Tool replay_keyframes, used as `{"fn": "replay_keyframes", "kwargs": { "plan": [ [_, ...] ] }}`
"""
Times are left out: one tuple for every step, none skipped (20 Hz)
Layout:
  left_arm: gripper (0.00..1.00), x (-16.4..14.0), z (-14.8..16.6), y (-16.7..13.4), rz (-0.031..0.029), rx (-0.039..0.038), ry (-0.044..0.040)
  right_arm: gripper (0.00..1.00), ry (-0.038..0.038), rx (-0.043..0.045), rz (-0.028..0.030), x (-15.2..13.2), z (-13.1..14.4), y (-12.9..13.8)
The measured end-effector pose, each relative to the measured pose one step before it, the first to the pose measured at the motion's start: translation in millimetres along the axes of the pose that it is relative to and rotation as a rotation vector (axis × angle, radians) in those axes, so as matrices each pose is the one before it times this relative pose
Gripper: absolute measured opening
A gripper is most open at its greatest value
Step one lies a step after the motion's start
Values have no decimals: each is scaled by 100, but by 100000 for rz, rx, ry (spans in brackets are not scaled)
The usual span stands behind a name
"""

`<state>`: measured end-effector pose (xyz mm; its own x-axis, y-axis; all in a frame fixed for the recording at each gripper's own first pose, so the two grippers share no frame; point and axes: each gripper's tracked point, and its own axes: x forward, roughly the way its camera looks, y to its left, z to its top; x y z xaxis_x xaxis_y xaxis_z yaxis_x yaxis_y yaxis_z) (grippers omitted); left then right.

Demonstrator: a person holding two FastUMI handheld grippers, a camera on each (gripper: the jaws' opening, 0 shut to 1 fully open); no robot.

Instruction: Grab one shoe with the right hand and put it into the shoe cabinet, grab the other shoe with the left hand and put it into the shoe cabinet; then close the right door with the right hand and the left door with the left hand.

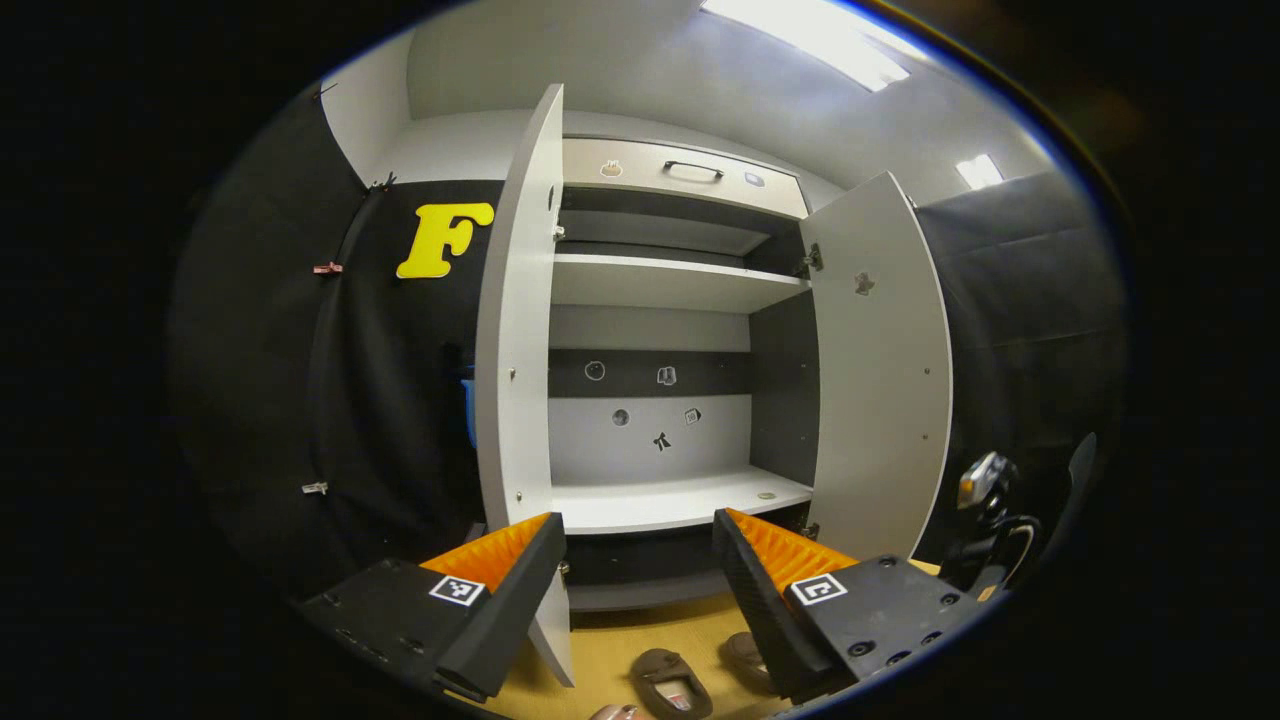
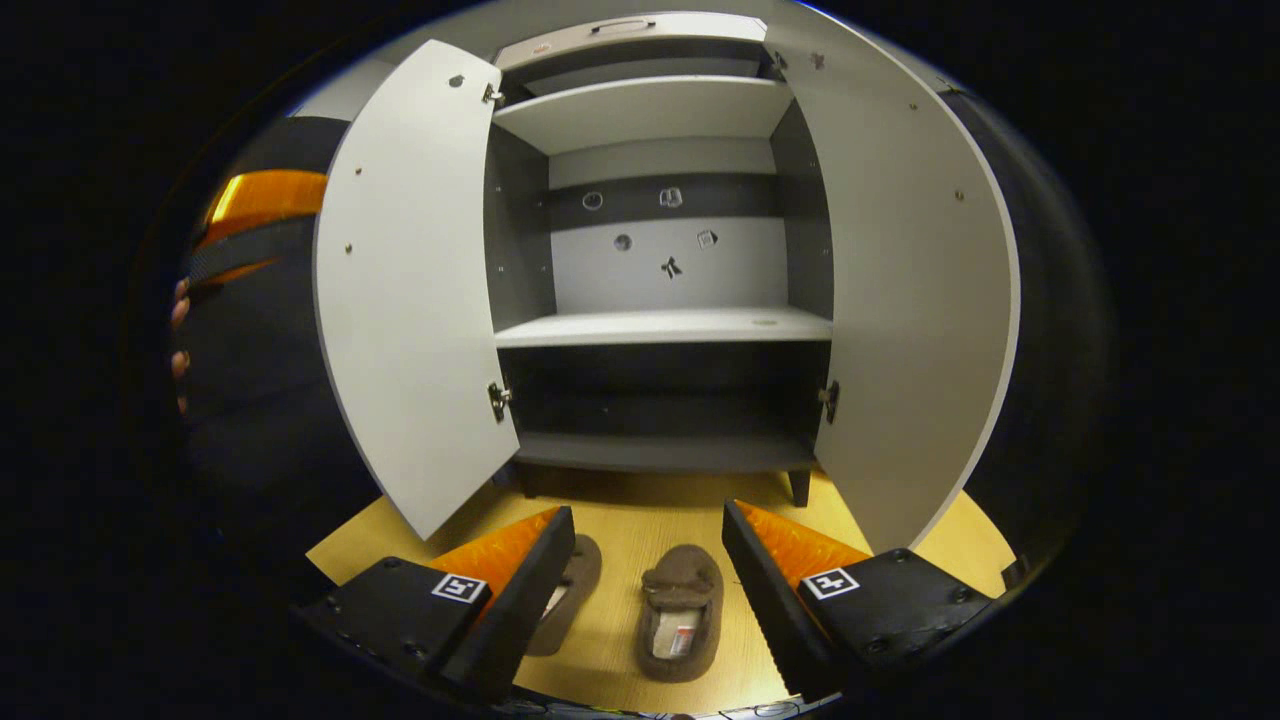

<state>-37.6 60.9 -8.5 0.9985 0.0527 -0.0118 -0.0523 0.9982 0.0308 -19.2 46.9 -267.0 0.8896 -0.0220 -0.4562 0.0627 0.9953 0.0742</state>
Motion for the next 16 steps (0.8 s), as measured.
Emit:
{"fn": "replay_keyframes", "kwargs": {
  "plan": [
    [95,-164,-129,248,319,231,556,98,2841,689,-421,602,-1630,13],
    [95,-110,-195,268,148,199,629,98,3467,1055,-7,507,-1580,42],
    [95,-138,-181,153,137,173,685,98,2754,1371,172,428,-1400,92],
    [95,-81,-198,182,197,49,502,99,2154,1506,168,451,-1170,-16],
    [95,-116,-193,112,85,-249,771,98,1831,1282,-295,496,-1025,-48],
    [95,-126,-212,95,192,-250,607,98,1400,769,-399,511,-771,-129],
    [95,-107,-106,180,227,-307,286,96,1227,-132,-704,580,-812,-211],
    [95,-175,-44,67,135,-323,-45,95,1564,-576,-535,638,-758,-180],
    [95,-115,-135,92,226,-506,112,92,1505,-347,82,540,-626,-103],
    [95,-87,-104,56,175,-365,222,89,1389,-34,499,673,-507,73],
    [95,-43,-2,66,262,-55,338,87,1289,-244,42,432,-603,96],
    [95,3,-193,117,474,385,566,87,1585,-165,230,549,-600,49],
    [95,-70,-119,144,686,753,747,87,1906,-181,-78,617,-754,-32],
    [95,-117,-141,173,661,817,572,87,1189,347,353,614,-535,227],
    [95,-19,-196,82,431,610,478,80,1319,2,-198,485,-571,71],
    [95,-38,-88,115,226,167,506,78,1445,-396,-192,596,-584,-113]
  ]
}}
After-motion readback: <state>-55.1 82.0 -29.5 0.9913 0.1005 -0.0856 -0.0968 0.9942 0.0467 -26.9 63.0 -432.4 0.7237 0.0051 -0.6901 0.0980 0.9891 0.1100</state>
